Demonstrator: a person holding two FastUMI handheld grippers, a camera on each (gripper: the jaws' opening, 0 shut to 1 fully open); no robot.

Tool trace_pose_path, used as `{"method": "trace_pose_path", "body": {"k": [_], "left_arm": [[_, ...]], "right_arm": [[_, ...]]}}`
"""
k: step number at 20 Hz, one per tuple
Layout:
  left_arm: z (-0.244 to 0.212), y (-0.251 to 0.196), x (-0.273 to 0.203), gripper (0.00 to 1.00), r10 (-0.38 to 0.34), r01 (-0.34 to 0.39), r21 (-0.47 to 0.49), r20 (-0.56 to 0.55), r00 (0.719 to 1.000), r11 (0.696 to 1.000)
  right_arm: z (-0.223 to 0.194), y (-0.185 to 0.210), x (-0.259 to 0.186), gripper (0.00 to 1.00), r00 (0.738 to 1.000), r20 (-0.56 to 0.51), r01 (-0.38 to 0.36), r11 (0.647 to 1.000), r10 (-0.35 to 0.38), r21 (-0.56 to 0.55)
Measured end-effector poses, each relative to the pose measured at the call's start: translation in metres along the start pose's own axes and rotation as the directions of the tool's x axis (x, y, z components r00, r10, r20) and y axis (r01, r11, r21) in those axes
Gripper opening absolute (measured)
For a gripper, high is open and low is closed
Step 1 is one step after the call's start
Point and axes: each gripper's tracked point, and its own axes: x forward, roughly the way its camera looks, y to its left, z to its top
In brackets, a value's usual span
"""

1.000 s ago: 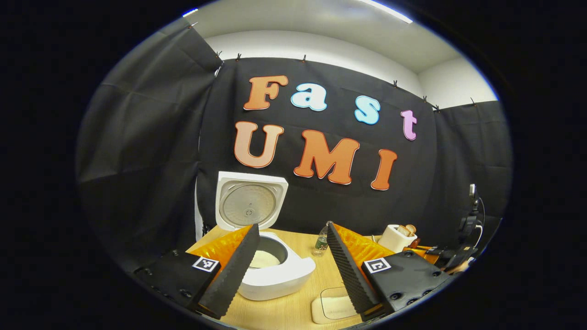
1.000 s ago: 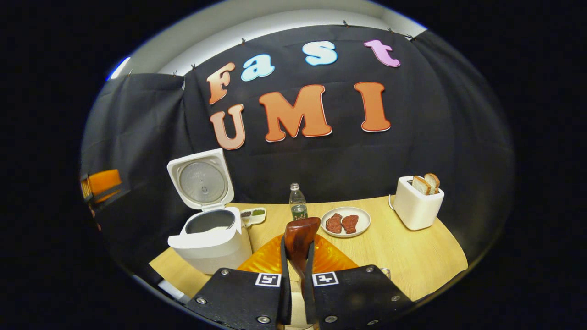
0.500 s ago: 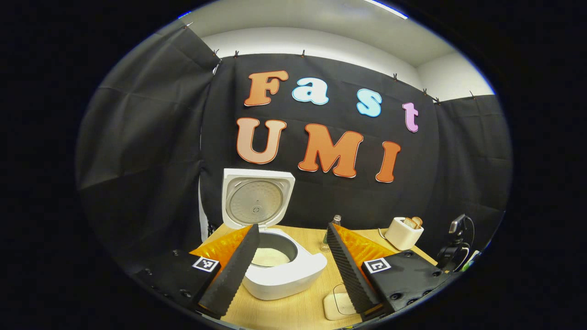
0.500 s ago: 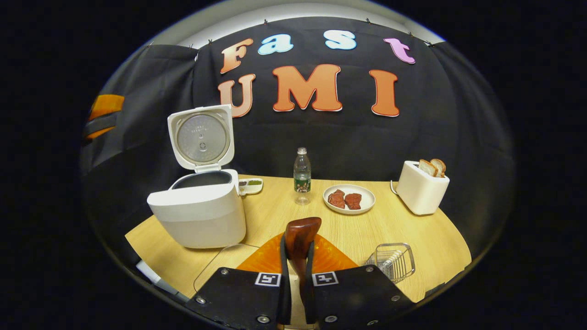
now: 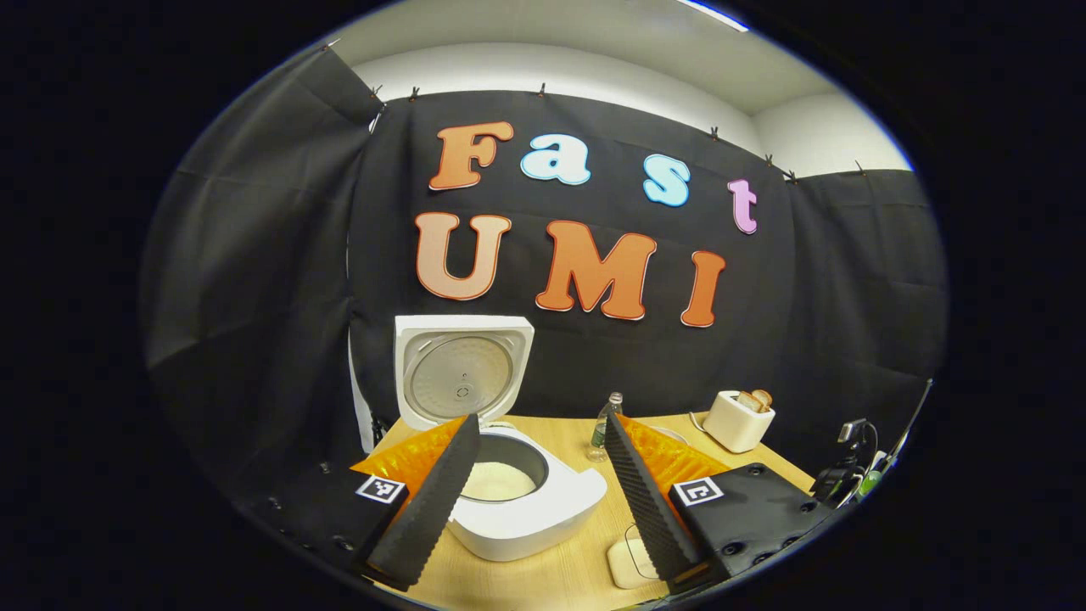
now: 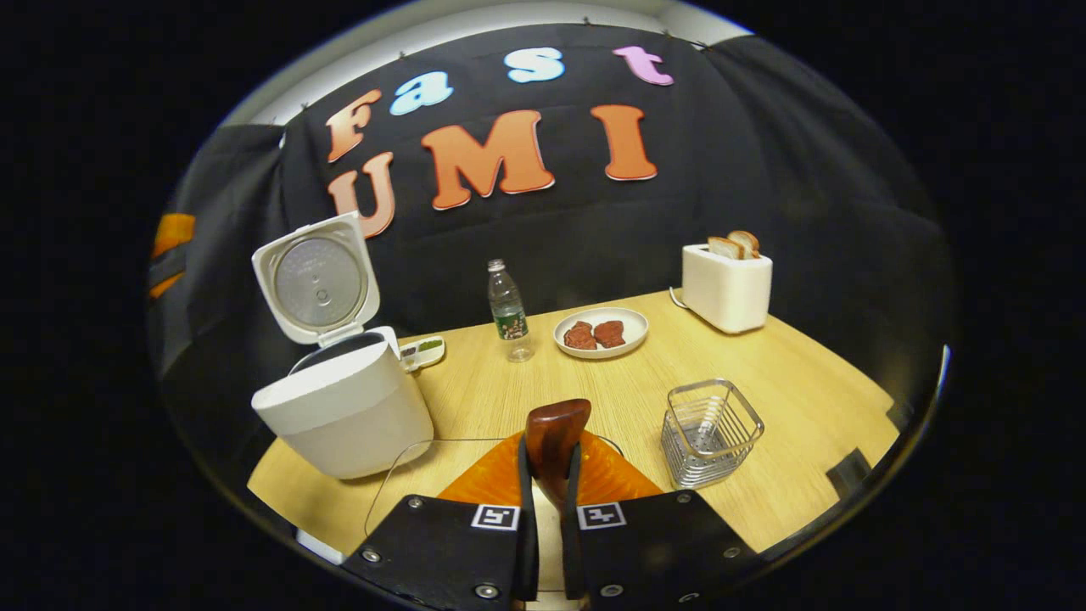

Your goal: Close the left gripper, press the button to open the rice cooker; take a wooden spoon from the chopstick holder with the right hand, scoop a spoonful of rice and pour it into the rice cooker, then put the wooden spoon back into the chopstick holder.

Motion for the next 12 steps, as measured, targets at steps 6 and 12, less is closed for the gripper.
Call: {"method": "trace_pose_path", "body": {"k": [6, 12], "left_arm": [[-0.012, 0.017, -0.007, 1.0, 0.039, -0.04, -0.058, -0.012, 0.999, 0.998], [-0.022, 0.034, -0.021, 1.0, 0.085, -0.087, -0.068, -0.032, 0.996, 0.994]], "right_arm": [[-0.011, 0.01, 0.008, 0.11, 0.998, -0.058, -0.013, 0.971, 0.028, 0.24], [-0.019, 0.029, 0.021, 0.11, 0.997, -0.078, 0.001, 0.944, 0.026, 0.329]]}}
